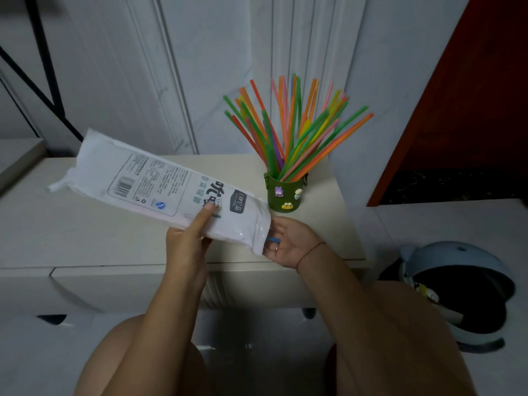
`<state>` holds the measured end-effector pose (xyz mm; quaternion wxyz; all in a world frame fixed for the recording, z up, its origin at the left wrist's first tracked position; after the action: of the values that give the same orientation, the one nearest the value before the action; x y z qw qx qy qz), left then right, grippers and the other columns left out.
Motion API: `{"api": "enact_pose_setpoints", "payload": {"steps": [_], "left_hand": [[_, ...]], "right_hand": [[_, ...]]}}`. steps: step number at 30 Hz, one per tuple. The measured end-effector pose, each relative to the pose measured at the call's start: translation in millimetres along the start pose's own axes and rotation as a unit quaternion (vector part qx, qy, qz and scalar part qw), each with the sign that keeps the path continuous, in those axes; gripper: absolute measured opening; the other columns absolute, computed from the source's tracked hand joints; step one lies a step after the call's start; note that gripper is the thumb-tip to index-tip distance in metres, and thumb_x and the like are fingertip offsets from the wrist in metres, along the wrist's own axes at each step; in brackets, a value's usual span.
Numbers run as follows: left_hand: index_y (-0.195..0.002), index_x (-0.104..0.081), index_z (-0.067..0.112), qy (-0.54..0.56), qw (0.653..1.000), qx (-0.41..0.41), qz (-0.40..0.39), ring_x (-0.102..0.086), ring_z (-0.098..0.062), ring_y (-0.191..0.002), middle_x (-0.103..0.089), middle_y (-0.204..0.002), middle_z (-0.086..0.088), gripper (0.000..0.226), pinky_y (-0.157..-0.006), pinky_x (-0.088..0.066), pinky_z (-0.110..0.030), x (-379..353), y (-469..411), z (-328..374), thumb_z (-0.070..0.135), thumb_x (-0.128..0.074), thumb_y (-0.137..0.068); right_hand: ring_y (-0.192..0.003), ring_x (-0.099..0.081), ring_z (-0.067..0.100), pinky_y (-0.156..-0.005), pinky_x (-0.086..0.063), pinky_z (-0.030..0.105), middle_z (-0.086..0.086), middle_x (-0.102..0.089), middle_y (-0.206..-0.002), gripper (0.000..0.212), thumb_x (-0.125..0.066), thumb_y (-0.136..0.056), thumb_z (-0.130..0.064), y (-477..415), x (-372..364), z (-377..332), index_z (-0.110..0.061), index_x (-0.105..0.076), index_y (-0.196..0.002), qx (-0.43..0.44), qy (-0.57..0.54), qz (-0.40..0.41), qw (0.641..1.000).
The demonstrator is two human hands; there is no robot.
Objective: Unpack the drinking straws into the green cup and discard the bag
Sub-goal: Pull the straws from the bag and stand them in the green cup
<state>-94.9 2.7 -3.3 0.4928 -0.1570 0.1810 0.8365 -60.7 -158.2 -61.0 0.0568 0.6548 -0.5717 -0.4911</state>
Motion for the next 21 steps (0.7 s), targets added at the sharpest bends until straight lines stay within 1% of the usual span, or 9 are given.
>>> {"api": "enact_pose_setpoints", "payload": {"steps": [3, 6, 8, 10, 12, 14, 15, 18, 21], "left_hand": [[-0.131, -0.055, 0.016, 0.012, 1.000, -0.004, -0.007, -0.066, -0.016, -0.107, -0.069, -0.118, -0.002, 0.048, -0.082, -0.055, -0.031, -0.2, -1.7, 0.8, 0.017, -0.066, -0.085], [-0.130, -0.056, 0.013, -0.036, 0.998, -0.047, -0.038, -0.067, -0.014, -0.105, -0.069, -0.117, -0.001, 0.051, -0.081, -0.055, -0.027, -11.7, 3.0, 8.3, 0.021, -0.067, -0.082], [-0.125, -0.060, 0.012, -0.035, 0.996, -0.068, -0.040, -0.067, -0.013, -0.103, -0.070, -0.114, 0.001, 0.042, -0.078, -0.054, -0.023, -13.5, 1.5, 13.0, 0.017, -0.066, -0.084], [-0.118, -0.063, 0.015, -0.027, 0.996, -0.078, -0.036, -0.068, -0.013, -0.102, -0.072, -0.109, 0.004, 0.031, -0.076, -0.054, -0.022, -12.4, -1.2, 17.0, 0.014, -0.063, -0.087], [-0.121, -0.060, 0.015, -0.018, 0.995, -0.088, -0.039, -0.066, -0.013, -0.105, -0.071, -0.112, 0.004, 0.031, -0.078, -0.053, -0.022, -13.9, -0.7, 22.0, 0.018, -0.061, -0.090], [-0.123, -0.057, 0.018, -0.014, 0.993, -0.114, -0.040, -0.064, -0.012, -0.109, -0.067, -0.120, 0.003, 0.035, -0.084, -0.053, -0.023, -18.1, 2.9, 31.2, 0.028, -0.058, -0.090], [-0.123, -0.056, 0.020, -0.020, 0.990, -0.131, -0.041, -0.063, -0.012, -0.113, -0.065, -0.123, 0.002, 0.036, -0.089, -0.052, -0.026, -21.5, 5.3, 36.8, 0.032, -0.056, -0.089], [-0.124, -0.053, 0.023, -0.062, 0.980, -0.181, -0.059, -0.057, -0.013, -0.121, -0.061, -0.129, 0.000, 0.034, -0.101, -0.047, -0.032, -33.5, 12.1, 52.3, 0.037, -0.045, -0.093], [-0.135, -0.045, 0.024, -0.104, 0.972, -0.206, -0.051, -0.053, -0.008, -0.125, -0.057, -0.134, 0.006, 0.042, -0.107, -0.043, -0.035, -34.9, 14.4, 59.4, 0.041, -0.033, -0.098]], "right_hand": [[-0.080, -0.060, 0.024, -0.050, -0.058, 0.033, 0.012, -0.061, -0.091, 0.014, -0.053, -0.092, -0.017, 2.3, -2.0, 0.9, -0.005, -0.060, -0.088, -0.001, 0.019, -0.004, 1.000], [-0.080, -0.059, 0.022, -0.049, -0.057, 0.034, 0.011, -0.061, -0.090, 0.015, -0.053, -0.092, -0.019, -0.7, -2.4, 2.7, -0.006, -0.060, -0.090, -0.006, -0.011, -0.004, 1.000], [-0.081, -0.059, 0.023, -0.057, -0.057, 0.035, 0.011, -0.061, -0.091, 0.015, -0.054, -0.092, -0.021, -3.1, -0.2, 1.2, -0.007, -0.060, -0.091, -0.005, -0.018, 0.001, 1.000], [-0.083, -0.059, 0.024, -0.067, -0.054, 0.040, 0.012, -0.061, -0.093, 0.016, -0.054, -0.092, -0.021, -3.8, 1.7, -1.8, -0.006, -0.060, -0.091, 0.000, -0.027, 0.003, 1.000], [-0.083, -0.060, 0.025, -0.065, -0.056, 0.040, 0.013, -0.061, -0.092, 0.017, -0.052, -0.093, -0.020, -3.9, 0.3, -2.9, -0.006, -0.061, -0.090, 0.001, -0.042, -0.003, 0.999], [-0.083, -0.059, 0.026, -0.063, -0.057, 0.040, 0.014, -0.061, -0.092, 0.019, -0.051, -0.094, -0.020, -3.8, -3.5, -1.5, -0.006, -0.061, -0.088, -0.002, -0.056, -0.010, 0.998], [-0.084, -0.059, 0.026, -0.069, -0.056, 0.043, 0.014, -0.061, -0.093, 0.019, -0.050, -0.094, -0.019, -3.5, -5.9, -0.6, -0.005, -0.061, -0.089, -0.003, -0.060, -0.016, 0.998], [-0.089, -0.060, 0.027, -0.084, -0.049, 0.043, 0.015, -0.060, -0.099, 0.022, -0.046, -0.096, -0.022, -2.6, -12.4, 0.8, -0.006, -0.061, -0.094, -0.007, -0.061, -0.033, 0.998], [-0.089, -0.060, 0.026, -0.086, -0.046, 0.043, 0.013, -0.060, -0.100, 0.025, -0.042, -0.098, -0.026, -0.5, -15.0, 1.3, -0.008, -0.060, -0.097, -0.015, -0.053, -0.041, 0.998]]}}
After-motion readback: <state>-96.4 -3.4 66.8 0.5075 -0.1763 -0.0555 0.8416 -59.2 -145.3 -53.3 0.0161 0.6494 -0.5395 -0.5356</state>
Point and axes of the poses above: each hand's wrist, its own y-axis away from the middle knuckle, its own x-axis out of the back of the hand, z = x × y, the point moved 8 cm from there along -y, towards the middle knuckle
